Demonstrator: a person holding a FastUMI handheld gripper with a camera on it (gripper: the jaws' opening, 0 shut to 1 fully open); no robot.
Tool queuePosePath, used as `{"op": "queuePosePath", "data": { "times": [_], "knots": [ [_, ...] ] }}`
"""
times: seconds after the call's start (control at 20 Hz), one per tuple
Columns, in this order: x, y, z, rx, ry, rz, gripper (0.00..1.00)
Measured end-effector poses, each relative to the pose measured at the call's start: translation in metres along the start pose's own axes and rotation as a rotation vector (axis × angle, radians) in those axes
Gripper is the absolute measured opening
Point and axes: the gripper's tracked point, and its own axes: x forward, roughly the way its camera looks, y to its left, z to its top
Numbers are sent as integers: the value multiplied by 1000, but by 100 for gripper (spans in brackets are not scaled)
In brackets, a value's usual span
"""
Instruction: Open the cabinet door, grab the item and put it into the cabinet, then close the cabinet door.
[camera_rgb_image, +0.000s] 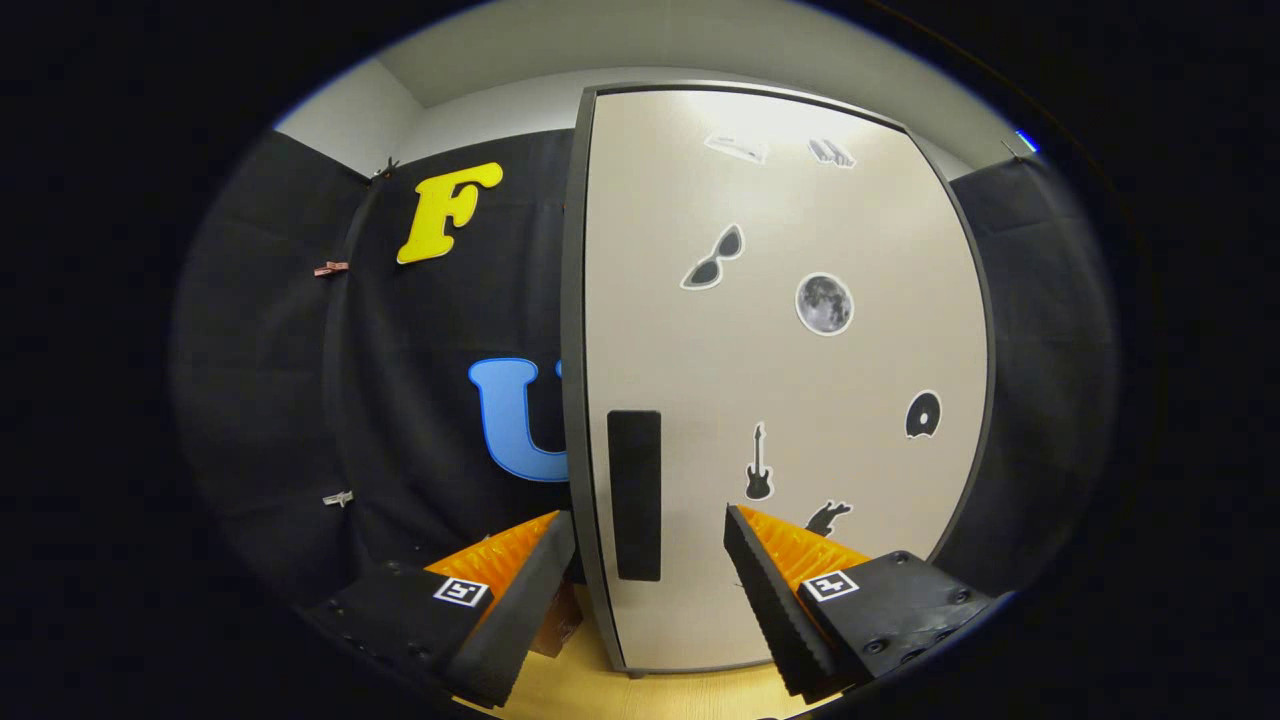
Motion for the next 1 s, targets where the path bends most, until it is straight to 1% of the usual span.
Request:
{"op": "queuePosePath", "data": {
  "times": [0.45, 0.55, 0.7, 0.75, 0.8, 0.85, 0.95, 1.0],
  "knots": [
    [45, -2, -19, -1, 0, -66, 98],
    [48, -3, -17, 8, -8, -75, 95],
    [51, -1, -12, 17, -31, -74, 95],
    [54, -2, -13, 22, -33, -79, 93],
    [55, -3, -14, 24, -29, -82, 78],
    [54, 3, -13, 28, -33, -63, 64],
    [54, 1, -13, 0, -43, -85, 35],
    [53, 1, -13, -2, -40, -88, 28]
  ]
}}
